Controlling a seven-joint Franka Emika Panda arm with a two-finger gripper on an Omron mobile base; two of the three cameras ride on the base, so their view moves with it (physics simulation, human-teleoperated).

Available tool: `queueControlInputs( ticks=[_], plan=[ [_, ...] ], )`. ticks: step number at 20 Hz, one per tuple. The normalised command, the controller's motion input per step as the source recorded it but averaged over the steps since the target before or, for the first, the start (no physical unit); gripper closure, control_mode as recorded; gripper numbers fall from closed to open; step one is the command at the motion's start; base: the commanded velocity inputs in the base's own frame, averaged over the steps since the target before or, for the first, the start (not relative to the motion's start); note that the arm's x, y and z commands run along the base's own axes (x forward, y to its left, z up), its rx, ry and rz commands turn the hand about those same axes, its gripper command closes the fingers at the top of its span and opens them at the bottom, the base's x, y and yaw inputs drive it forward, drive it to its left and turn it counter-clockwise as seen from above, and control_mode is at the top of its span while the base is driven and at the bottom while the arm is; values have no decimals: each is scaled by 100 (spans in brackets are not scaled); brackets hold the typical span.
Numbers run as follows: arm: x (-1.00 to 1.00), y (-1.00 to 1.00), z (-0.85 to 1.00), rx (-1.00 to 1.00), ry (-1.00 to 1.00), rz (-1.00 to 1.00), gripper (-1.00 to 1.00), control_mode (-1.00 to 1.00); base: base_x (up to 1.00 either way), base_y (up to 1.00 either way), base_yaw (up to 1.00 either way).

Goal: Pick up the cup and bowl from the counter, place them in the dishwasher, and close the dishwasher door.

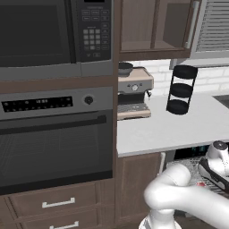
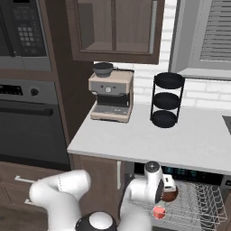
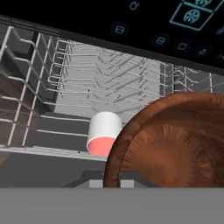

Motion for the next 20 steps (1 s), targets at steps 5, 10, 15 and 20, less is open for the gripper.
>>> queueControlInputs(
  ticks=[5, 10, 15, 20],
  plan=[
    [12, -1, -52, 3, 2, 0, 100, -100, 0, 0, 0],
    [2, 0, -35, 16, -5, 0, 100, -100, 0, 0, 0],
    [21, 0, -34, 15, -7, 0, 100, -100, 0, 0, 0],
    [28, 24, -18, 0, -1, 0, 100, -100, 0, 0, 0]
  ],
)
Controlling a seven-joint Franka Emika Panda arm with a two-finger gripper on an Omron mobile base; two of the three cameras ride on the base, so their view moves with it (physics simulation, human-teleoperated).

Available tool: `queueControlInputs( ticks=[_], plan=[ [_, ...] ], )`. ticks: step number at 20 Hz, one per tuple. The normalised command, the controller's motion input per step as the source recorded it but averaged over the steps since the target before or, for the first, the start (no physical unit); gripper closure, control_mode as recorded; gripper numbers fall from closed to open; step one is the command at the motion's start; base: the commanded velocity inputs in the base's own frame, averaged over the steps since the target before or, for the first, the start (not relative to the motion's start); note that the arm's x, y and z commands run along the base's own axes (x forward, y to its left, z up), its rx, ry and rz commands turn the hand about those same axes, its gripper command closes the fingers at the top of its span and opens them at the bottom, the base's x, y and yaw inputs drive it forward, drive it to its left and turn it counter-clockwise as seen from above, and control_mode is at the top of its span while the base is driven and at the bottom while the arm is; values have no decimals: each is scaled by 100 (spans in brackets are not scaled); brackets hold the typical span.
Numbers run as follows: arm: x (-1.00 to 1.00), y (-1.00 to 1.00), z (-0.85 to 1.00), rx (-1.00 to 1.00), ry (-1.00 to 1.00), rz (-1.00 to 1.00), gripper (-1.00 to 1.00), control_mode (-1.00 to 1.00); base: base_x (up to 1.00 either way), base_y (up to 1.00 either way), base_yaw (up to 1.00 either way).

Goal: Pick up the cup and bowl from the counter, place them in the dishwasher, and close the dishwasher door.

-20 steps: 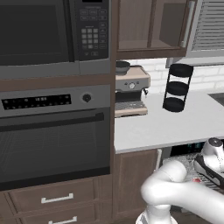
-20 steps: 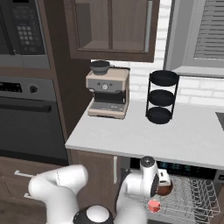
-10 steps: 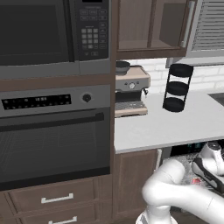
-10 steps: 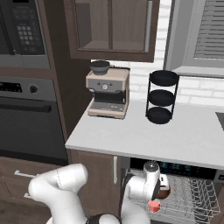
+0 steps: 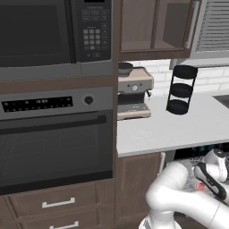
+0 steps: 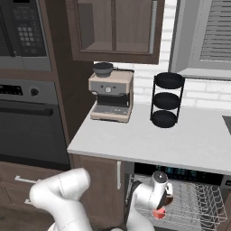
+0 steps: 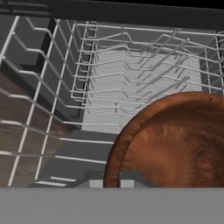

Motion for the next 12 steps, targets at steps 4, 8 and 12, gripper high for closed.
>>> queueControlInputs(
  ticks=[4, 8, 12],
  plan=[
    [28, 11, -22, 0, 0, 0, 100, -100, 0, 0, 0],
    [9, 0, -47, 3, 0, 0, 100, -100, 0, 0, 0],
    [24, 0, -31, 0, 0, 0, 100, -100, 0, 0, 0]
  ],
)
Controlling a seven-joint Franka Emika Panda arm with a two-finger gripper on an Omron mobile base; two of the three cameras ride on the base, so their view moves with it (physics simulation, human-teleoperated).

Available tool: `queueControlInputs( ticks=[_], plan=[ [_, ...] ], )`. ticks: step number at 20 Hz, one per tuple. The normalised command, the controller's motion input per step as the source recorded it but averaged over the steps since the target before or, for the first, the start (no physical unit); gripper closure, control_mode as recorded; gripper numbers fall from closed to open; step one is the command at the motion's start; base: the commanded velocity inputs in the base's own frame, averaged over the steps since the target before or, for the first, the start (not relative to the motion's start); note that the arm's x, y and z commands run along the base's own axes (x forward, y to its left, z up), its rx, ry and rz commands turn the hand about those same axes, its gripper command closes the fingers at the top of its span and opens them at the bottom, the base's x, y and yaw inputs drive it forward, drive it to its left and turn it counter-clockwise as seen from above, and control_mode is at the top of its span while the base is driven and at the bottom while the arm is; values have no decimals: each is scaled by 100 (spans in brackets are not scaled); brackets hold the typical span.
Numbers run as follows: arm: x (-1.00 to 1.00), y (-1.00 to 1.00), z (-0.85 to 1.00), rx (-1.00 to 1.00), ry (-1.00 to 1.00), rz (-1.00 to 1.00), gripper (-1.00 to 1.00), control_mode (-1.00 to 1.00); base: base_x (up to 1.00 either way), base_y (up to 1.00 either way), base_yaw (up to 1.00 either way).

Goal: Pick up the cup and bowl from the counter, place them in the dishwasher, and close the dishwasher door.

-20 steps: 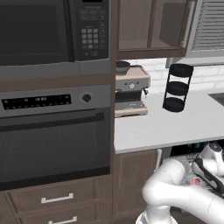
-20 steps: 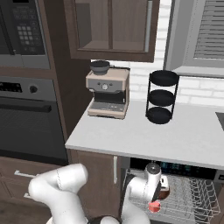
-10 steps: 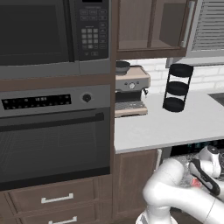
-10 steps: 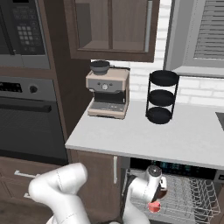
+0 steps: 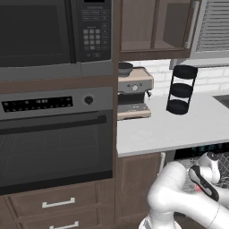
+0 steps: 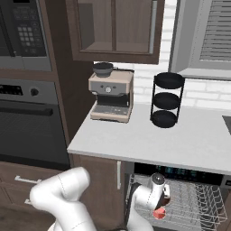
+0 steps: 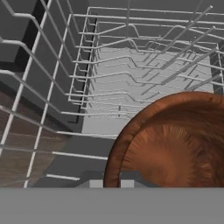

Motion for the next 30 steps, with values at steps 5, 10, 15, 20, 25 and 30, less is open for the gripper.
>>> queueControlInputs(
  ticks=[5, 10, 15, 20, 25, 30],
  plan=[
    [44, 0, -13, 0, 0, 0, 100, -100, 0, 0, 0],
    [52, 0, -42, 0, 0, 0, 100, -100, 0, 0, 0],
    [44, 0, -58, 0, 0, 0, 100, -100, 0, 0, 0],
    [34, 0, -62, 0, 0, 0, 100, -100, 0, 0, 0],
    [-2, -5, -37, 4, 0, 0, 100, -100, 0, 0, 0],
    [-10, -2, -16, 2, 0, 0, -100, -100, 0, 0, 0]
  ],
)
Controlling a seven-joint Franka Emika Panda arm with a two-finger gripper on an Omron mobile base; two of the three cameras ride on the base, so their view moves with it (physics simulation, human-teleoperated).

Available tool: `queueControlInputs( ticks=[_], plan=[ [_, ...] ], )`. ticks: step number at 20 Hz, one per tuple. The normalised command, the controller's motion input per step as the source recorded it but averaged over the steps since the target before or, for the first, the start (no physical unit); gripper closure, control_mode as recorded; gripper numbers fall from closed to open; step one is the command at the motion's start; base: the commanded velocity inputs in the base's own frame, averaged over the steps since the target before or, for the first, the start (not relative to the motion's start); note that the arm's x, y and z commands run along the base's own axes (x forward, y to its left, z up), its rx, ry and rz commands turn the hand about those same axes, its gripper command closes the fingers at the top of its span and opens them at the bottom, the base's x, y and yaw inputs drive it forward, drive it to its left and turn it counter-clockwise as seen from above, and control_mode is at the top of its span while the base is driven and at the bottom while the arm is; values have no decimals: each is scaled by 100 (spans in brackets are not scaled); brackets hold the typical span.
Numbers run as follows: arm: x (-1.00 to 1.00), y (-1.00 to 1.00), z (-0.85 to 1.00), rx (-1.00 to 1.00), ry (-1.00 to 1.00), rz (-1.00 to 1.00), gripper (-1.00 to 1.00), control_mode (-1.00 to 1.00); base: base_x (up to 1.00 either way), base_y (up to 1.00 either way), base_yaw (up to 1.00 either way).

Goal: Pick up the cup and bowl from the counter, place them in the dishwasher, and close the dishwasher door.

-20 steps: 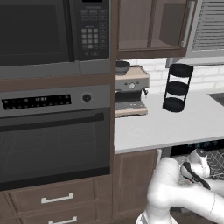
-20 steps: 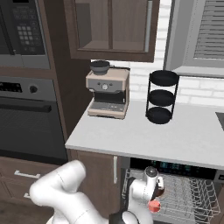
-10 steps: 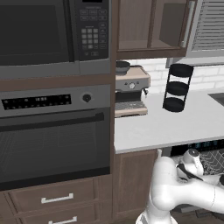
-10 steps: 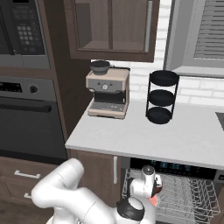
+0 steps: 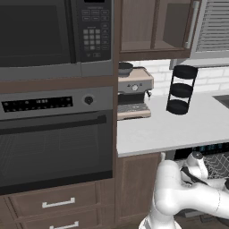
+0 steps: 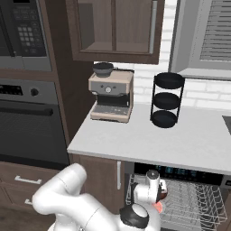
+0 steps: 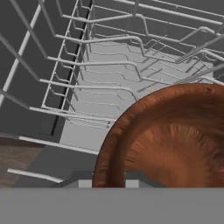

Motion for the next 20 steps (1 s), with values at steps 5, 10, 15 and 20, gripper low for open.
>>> queueControlInputs(
  ticks=[5, 10, 15, 20],
  plan=[
    [0, -4, 9, 0, 0, 0, -100, -100, 0, 0, 0],
    [-11, -24, 32, 0, -1, -1, -100, -100, 0, 0, 0],
    [-53, -51, 50, 3, 1, -8, -100, -100, 0, 0, 0],
    [-94, -55, 12, 13, 7, -13, -100, -100, 0, 0, 0]
  ],
)
